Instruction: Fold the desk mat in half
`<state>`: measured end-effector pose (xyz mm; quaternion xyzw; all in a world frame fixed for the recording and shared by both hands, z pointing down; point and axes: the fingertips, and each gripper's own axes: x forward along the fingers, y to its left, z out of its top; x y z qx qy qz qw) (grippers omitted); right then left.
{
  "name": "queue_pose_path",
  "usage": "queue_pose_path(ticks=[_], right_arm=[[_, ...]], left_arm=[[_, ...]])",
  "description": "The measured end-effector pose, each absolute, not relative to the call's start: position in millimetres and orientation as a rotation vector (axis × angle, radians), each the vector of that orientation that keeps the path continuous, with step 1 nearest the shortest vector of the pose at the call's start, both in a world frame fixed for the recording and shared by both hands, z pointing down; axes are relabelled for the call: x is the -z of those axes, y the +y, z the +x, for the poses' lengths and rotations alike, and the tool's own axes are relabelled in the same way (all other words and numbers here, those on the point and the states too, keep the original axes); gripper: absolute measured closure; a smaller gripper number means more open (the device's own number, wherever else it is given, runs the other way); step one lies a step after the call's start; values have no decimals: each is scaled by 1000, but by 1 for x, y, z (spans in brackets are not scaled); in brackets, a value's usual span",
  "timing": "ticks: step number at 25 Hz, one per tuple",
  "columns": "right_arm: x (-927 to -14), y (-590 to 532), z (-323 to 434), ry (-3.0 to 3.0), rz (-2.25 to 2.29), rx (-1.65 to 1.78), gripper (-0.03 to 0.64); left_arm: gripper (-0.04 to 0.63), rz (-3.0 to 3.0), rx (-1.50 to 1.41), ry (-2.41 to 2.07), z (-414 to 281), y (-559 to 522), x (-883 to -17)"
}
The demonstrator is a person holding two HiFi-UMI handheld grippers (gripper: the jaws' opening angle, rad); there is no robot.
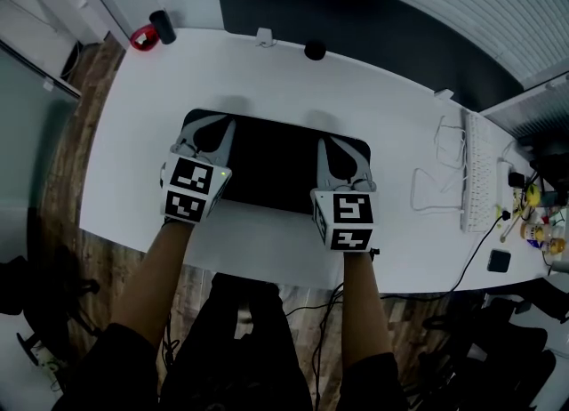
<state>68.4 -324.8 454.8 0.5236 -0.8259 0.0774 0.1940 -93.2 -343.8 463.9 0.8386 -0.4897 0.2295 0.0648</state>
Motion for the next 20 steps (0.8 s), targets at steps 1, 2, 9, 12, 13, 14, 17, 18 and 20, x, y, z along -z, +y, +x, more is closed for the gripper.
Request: queue_pose_path(ticks=[1, 2, 9, 12, 13, 14, 17, 18, 20], right_arm=[[-452, -322, 69, -2324, 1477, -219, 611], [-449, -319, 70, -2332, 1485, -216, 611], [-432, -299, 70, -2358, 1519, -246, 611], [-424, -288, 70, -2369, 1537, -247, 611], [-419, -284, 70, -2377, 1545, -240, 611], [-414, -280, 71, -2387, 1553, -233, 611], [-400, -269, 71, -2399, 1576, -222, 611], [-396, -265, 71, -2397, 1584, -204, 611], [-385, -256, 69, -2395, 1600, -153, 611]], left_arm=[[601, 2535, -686, -1487, -93, -341, -461], [601, 2535, -678, -1494, -92, -338, -458], [601, 2541, -632, -1519, -89, -323, -440], [600, 2561, -624, -1529, -88, -311, -430], [600, 2565, -617, -1530, -88, -307, -426], [600, 2568, -611, -1530, -87, -303, -422], [600, 2581, -597, -1538, -87, -290, -409], [600, 2586, -591, -1543, -88, -285, -405], [600, 2601, -588, -1552, -87, -275, -399]])
